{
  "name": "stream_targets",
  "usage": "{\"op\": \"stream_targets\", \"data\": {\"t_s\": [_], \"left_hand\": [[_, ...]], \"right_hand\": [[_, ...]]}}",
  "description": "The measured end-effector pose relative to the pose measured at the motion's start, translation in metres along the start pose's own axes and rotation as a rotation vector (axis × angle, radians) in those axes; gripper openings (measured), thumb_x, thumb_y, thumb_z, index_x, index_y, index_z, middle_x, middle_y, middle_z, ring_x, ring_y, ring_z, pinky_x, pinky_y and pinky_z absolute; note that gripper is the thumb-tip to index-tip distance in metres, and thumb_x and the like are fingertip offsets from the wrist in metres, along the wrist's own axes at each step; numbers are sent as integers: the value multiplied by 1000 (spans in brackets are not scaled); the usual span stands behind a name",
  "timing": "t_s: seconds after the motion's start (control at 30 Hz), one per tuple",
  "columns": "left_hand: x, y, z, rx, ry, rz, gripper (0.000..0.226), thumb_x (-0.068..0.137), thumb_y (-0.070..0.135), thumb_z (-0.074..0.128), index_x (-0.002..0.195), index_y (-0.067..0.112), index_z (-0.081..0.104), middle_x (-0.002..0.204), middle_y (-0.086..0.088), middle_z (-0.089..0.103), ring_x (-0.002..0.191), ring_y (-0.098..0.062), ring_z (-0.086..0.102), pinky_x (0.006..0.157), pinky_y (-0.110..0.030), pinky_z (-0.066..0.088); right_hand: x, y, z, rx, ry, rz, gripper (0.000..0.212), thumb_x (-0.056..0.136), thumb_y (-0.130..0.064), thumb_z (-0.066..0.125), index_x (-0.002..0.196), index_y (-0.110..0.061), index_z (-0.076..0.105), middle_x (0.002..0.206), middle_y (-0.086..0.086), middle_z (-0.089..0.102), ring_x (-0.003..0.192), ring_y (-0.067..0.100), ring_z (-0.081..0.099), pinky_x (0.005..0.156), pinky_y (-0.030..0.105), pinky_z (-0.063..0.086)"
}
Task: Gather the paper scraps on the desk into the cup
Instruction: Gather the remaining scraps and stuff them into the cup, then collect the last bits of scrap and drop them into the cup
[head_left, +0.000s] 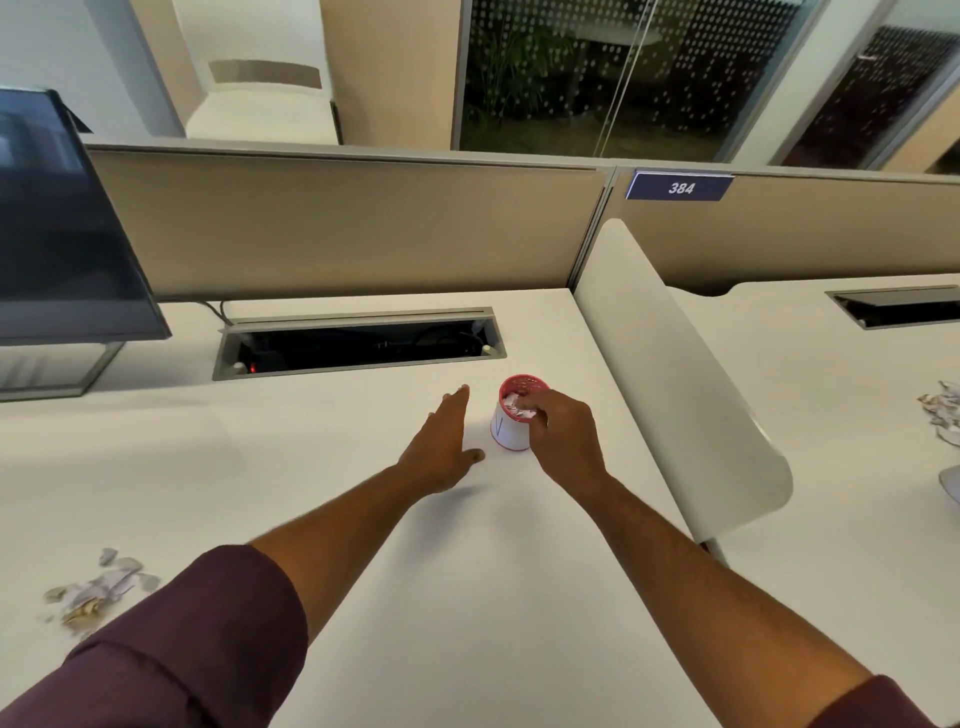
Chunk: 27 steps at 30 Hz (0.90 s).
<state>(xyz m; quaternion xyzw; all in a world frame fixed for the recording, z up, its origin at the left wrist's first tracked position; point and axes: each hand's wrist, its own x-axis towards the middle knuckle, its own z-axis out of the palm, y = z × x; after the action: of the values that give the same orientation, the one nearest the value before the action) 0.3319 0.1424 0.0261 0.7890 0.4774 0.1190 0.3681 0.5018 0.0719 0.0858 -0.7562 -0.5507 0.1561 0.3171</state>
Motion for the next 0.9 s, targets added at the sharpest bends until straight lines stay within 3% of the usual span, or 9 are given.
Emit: {"op": "stream_targets", "data": {"t_s": [0.1,0.27,0.5,0.73,0.9], "left_hand": [[-35,-37,-11,-4,30,-61,86,98,28,62,160,17,4,168,-1,5,155,-20,5,124,-37,11],[-102,-106,-37,3,66,-87,71,103,15,45,160,17,4,168,-2,7,155,-17,2,124,-31,5],[-192,-192,-100,77,231,-151,74,99,22,57,158,12,14,166,-6,18,155,-23,5,124,-35,3],[-277,-263,-150,76,355,-211,67,96,25,62,154,12,30,159,-6,36,154,-26,16,123,-40,13],[-327,-308,-169,133,387,-256,69,96,36,61,153,12,31,158,-4,38,153,-25,20,124,-44,18]], "right_hand": [[-27,-6,15,9,63,-91,27,92,1,59,109,-7,78,111,8,78,104,26,71,96,26,51],[-69,-20,53,1,-49,-164,31,91,0,60,116,-11,75,119,1,75,114,20,68,104,36,51],[-125,-54,120,-2,-170,-162,37,100,-29,63,135,-15,61,136,-2,62,127,17,58,107,29,44],[-186,-99,204,-48,-350,-145,69,102,-46,55,159,-17,30,167,-3,26,156,14,20,127,29,19],[-210,-138,260,-122,-399,-214,83,101,-56,47,164,-15,10,173,-1,7,159,10,-4,127,27,-8]]}}
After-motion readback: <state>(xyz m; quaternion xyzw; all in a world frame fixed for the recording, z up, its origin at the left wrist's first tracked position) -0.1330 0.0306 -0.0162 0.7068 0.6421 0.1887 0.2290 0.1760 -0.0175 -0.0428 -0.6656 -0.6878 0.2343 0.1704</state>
